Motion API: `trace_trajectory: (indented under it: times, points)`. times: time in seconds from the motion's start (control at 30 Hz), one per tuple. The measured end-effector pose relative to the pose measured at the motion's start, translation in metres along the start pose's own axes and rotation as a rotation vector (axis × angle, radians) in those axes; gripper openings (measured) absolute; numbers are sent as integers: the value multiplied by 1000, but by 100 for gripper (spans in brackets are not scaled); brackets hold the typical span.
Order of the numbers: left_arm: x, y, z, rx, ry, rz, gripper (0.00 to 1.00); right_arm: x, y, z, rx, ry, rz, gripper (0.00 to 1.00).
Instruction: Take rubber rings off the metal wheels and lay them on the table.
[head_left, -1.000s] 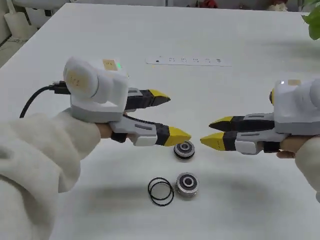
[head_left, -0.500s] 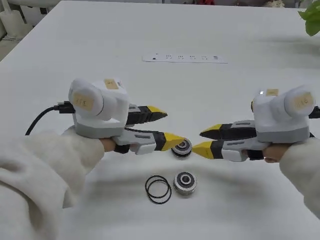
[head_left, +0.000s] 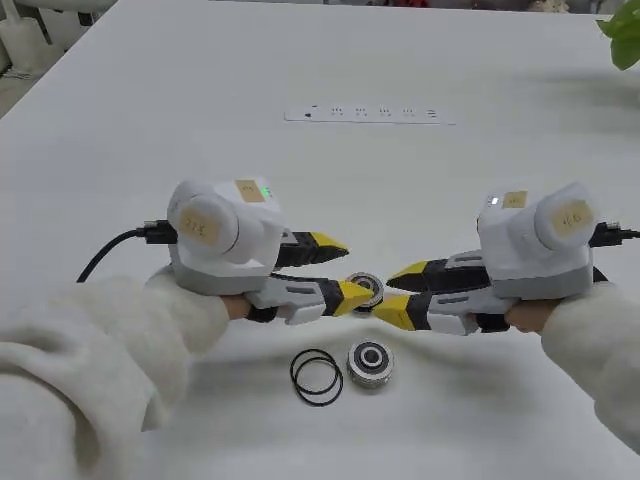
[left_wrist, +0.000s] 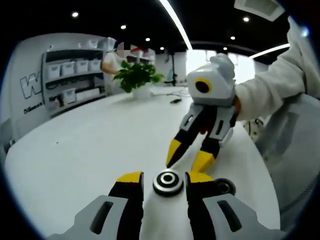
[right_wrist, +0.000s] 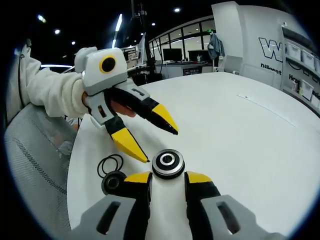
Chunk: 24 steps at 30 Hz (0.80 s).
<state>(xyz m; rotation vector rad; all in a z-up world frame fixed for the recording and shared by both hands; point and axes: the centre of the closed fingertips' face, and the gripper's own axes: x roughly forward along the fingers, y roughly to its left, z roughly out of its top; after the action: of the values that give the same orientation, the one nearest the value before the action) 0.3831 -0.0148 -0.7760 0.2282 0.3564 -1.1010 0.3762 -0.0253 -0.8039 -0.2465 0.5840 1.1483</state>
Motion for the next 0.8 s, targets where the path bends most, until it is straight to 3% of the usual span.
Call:
trace_trajectory:
  times: [0.1, 0.57, 0.8]
  points:
    - [2, 2, -7, 11, 26, 12, 30, 2, 1, -1, -2, 6, 3, 22]
    - [11, -8, -11, 1, 32, -14, 22, 4, 0, -3, 13, 14, -8, 18]
    - [12, -5, -11, -8, 35, 5, 18, 5, 0, -2, 17, 14, -7, 21]
